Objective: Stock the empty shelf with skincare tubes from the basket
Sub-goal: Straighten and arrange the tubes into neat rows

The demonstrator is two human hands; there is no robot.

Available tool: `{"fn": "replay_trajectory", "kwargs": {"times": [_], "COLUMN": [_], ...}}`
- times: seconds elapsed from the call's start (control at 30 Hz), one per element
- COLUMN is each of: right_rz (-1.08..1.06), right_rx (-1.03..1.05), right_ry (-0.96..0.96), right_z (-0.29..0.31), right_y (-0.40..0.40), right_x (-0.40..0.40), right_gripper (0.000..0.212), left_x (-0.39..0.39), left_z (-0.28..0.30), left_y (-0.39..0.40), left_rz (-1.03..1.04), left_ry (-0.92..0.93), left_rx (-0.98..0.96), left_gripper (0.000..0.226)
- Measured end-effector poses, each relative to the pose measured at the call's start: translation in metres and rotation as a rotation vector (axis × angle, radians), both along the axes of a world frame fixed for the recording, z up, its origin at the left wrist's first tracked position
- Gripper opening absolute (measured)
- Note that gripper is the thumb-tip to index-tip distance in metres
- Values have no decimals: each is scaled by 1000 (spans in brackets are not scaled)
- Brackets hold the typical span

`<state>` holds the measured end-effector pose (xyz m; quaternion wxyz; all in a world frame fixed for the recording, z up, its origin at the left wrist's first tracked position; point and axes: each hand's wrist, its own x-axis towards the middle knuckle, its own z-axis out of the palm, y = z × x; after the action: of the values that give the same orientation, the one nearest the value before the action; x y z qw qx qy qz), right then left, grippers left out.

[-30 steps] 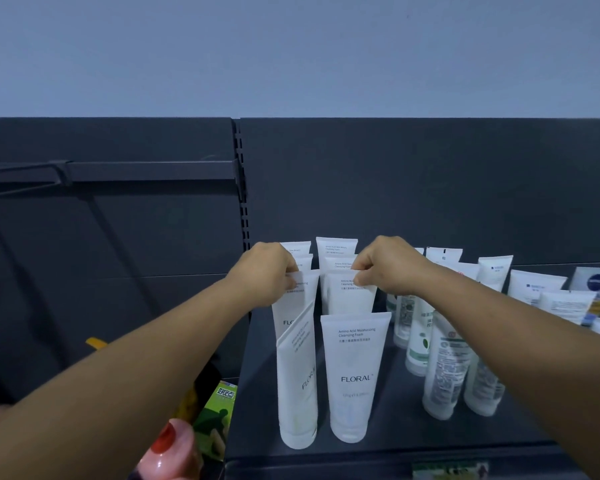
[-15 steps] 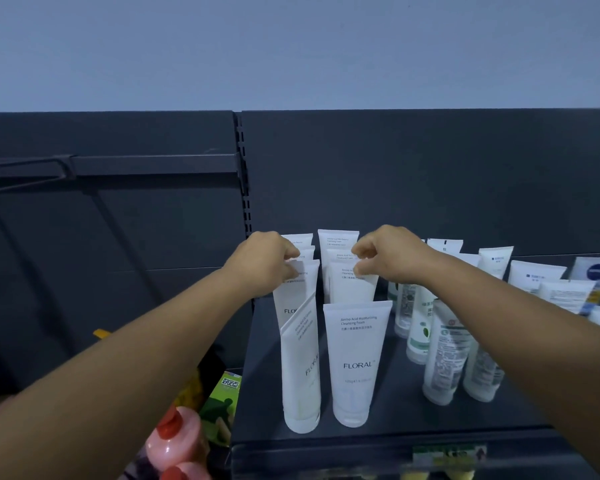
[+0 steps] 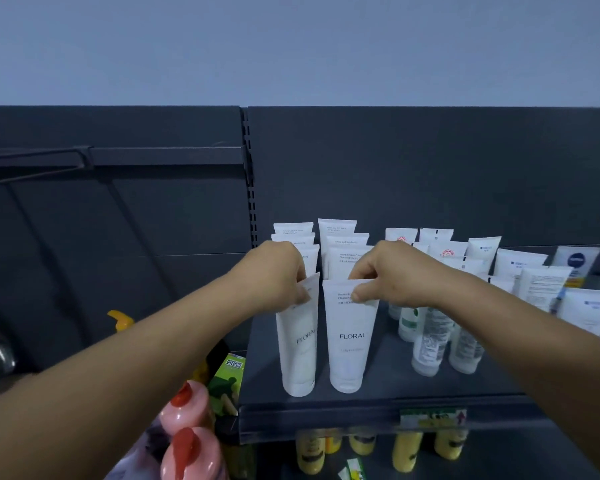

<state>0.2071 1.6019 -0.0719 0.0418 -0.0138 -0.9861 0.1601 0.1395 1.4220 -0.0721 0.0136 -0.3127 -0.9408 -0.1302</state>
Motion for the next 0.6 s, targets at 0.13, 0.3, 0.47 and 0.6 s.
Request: {"fn": "replay_trajectory", "kwargs": {"times": [0.13,0.3,0.47,0.6], "right_rz": [-14,-49,-48,-47], "right_rx": [30,21,4,-1], "right_ry": [36,57,67,69], "right_z": [0,-4,-5,-5], "right_y": [2,11,13,14], "right_x": [2,0,-3,-5], "right_gripper": [26,34,33,31], "left_x": [-3,-11,-17,-19], "left_z": [-4,-9,-9,-10], "left_y": [-2,-3,-1,-1], "left_rz": [1,-13,-14,-19], "left_ry": [56,78,70,56], "left_rx": [41,108,110,125], "left_gripper": [13,12,13,14]}}
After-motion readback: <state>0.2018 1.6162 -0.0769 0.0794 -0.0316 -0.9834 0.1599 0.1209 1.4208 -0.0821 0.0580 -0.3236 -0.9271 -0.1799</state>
